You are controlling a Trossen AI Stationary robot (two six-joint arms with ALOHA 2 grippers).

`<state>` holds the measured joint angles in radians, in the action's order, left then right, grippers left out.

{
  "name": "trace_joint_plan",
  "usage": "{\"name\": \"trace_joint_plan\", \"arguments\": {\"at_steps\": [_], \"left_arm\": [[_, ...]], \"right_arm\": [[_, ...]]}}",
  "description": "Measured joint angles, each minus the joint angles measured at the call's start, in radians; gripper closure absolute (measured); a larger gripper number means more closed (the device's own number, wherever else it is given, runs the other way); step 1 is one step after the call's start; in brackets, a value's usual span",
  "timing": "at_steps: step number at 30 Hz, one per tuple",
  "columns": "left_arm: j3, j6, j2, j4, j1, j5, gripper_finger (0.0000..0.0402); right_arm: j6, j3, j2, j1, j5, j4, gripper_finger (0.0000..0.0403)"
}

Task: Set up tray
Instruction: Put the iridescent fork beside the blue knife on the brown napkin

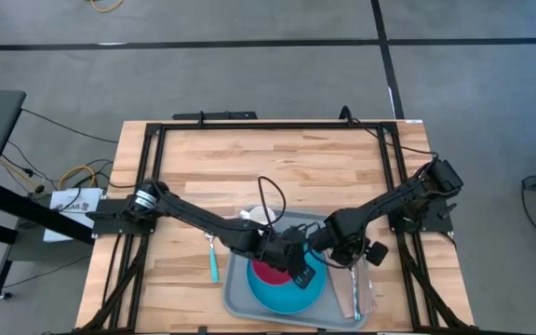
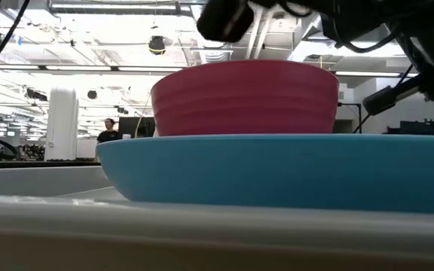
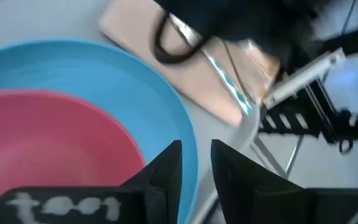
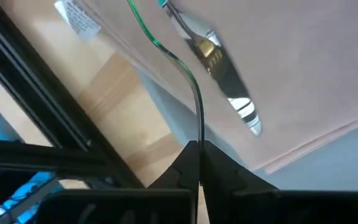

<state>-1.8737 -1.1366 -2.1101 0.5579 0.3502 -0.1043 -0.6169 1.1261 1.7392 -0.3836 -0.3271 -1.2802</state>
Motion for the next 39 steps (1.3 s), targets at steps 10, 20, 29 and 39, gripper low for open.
{"name": "trace_joint_plan", "arguments": {"at_steps": [10,20,29,39], "left_arm": [[-0.205,0.028,0.0,0.402,0.071,0.006,0.0355],[-0.465,-0.107,0.001,0.887,0.154,-0.227,0.04],[-0.473,-0.168,0.025,0.891,0.197,-0.327,0.0398],[-0.473,-0.182,0.024,0.888,0.203,-0.326,0.0397]], "right_arm": [[-0.049,0.001,0.0,-0.037,0.015,-0.031,0.0403],[-0.046,0.0,0.0,-0.059,0.016,0.073,0.0403],[-0.029,0.0,0.0,-0.046,0.019,0.058,0.0386],[0.005,-0.001,0.0,-0.046,0.041,0.046,0.0347]]}}
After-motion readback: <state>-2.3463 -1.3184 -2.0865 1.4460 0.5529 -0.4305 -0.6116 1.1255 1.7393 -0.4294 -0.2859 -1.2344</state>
